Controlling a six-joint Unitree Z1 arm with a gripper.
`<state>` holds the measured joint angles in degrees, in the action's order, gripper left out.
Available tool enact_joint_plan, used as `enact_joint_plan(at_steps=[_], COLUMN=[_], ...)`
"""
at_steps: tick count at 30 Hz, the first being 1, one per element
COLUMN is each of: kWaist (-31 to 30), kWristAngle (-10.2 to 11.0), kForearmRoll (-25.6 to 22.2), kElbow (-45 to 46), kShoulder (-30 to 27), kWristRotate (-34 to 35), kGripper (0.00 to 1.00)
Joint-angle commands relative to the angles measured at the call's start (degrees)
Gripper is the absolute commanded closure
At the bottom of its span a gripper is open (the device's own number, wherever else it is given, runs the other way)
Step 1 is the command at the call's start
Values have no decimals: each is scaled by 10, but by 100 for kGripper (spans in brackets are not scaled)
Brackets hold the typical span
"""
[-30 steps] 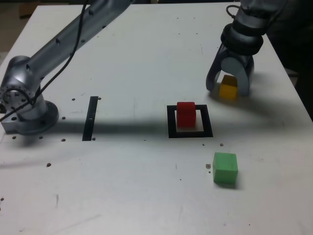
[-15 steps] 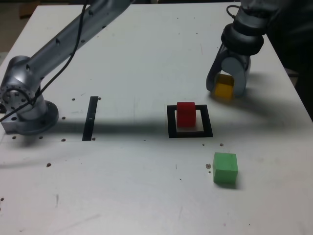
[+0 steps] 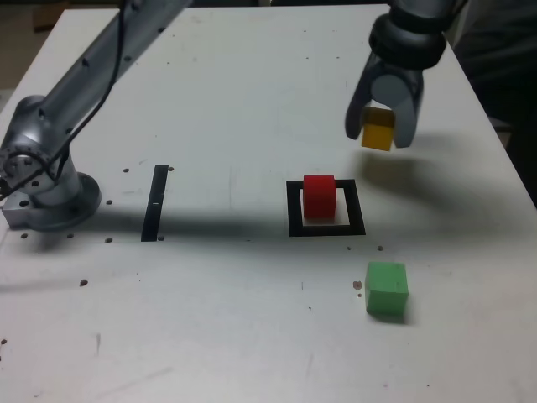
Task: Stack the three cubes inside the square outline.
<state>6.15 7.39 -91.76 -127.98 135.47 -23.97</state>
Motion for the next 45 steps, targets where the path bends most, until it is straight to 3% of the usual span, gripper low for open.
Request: enact_joint_plan(at_steps=[1, 14, 20, 30, 45], kWaist=[-3, -49, -68, -81, -85], kWristAngle=[-5, -30, -44, -65, -84], kForearmRoll=[-8, -1, 30, 110, 146], kElbow=[24, 164, 232, 311, 325], kShoulder=[-33, -157, -191, -201, -178], kWristRotate=[12, 124, 184, 231, 241], kGripper=[71, 71, 71, 71, 71])
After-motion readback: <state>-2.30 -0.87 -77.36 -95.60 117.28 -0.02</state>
